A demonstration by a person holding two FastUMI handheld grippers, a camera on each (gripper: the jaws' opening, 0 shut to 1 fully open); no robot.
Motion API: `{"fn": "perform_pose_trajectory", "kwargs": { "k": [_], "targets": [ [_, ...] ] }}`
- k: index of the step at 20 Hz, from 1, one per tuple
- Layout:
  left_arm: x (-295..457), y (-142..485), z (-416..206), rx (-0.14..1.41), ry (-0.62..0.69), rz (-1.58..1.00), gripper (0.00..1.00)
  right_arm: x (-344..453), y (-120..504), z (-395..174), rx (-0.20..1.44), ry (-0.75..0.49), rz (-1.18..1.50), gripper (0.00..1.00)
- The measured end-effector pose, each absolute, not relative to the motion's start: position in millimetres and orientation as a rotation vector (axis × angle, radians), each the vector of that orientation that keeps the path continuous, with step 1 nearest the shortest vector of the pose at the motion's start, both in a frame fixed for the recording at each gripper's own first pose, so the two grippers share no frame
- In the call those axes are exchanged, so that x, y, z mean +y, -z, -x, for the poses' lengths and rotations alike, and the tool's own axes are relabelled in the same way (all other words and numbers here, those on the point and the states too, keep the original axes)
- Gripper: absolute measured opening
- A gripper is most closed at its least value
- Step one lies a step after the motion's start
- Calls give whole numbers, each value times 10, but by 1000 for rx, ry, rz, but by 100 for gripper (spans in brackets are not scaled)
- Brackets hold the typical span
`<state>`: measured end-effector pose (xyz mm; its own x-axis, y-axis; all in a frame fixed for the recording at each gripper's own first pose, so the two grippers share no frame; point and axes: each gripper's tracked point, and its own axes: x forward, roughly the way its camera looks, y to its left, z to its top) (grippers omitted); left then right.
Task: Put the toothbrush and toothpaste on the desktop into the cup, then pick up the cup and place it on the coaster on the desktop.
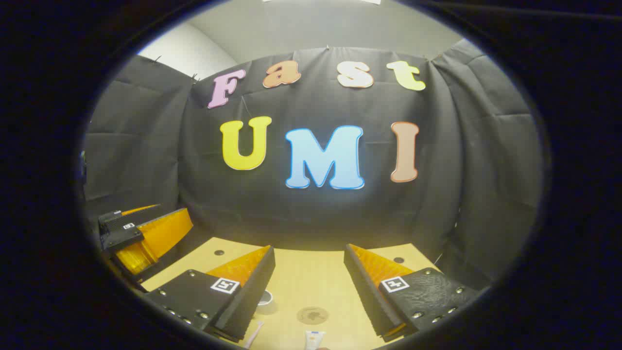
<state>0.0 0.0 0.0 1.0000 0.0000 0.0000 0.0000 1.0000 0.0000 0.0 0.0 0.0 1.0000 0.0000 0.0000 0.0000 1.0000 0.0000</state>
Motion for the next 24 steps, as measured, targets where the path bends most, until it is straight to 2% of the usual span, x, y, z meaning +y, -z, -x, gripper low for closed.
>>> {"fn": "perform_pose_trajectory", "kwargs": {
  "k": [3, 4, 5, 15, 17, 18, 19, 24],
  "targets": [
    [111, 78, -73, 50, -46, -32, 99, 18, 54, -3, 35, -25, -19, 90],
    [127, 113, -77, 67, -63, -39, 95, 13, 66, -23, 43, -30, -20, 90],
    [102, 141, -96, 81, -66, -35, 99, 2, 87, -42, 51, -34, -27, 90],
    [-120, 305, -75, 131, -63, -41, 100, -123, 345, 36, 132, -72, -65, 90],
    [-161, 420, -79, 159, -58, -55, 99, -163, 445, 54, 167, -71, -78, 90],
    [-202, 501, -76, 173, -51, -56, 95, -178, 487, 59, 180, -75, -87, 90],
    [-238, 587, -77, 189, -46, -58, 100, -192, 546, 68, 197, -74, -94, 90],
    [-391, 1061, -53, 280, -18, -53, 100, -303, 883, 73, 289, -55, -118, 92]
  ]
}}
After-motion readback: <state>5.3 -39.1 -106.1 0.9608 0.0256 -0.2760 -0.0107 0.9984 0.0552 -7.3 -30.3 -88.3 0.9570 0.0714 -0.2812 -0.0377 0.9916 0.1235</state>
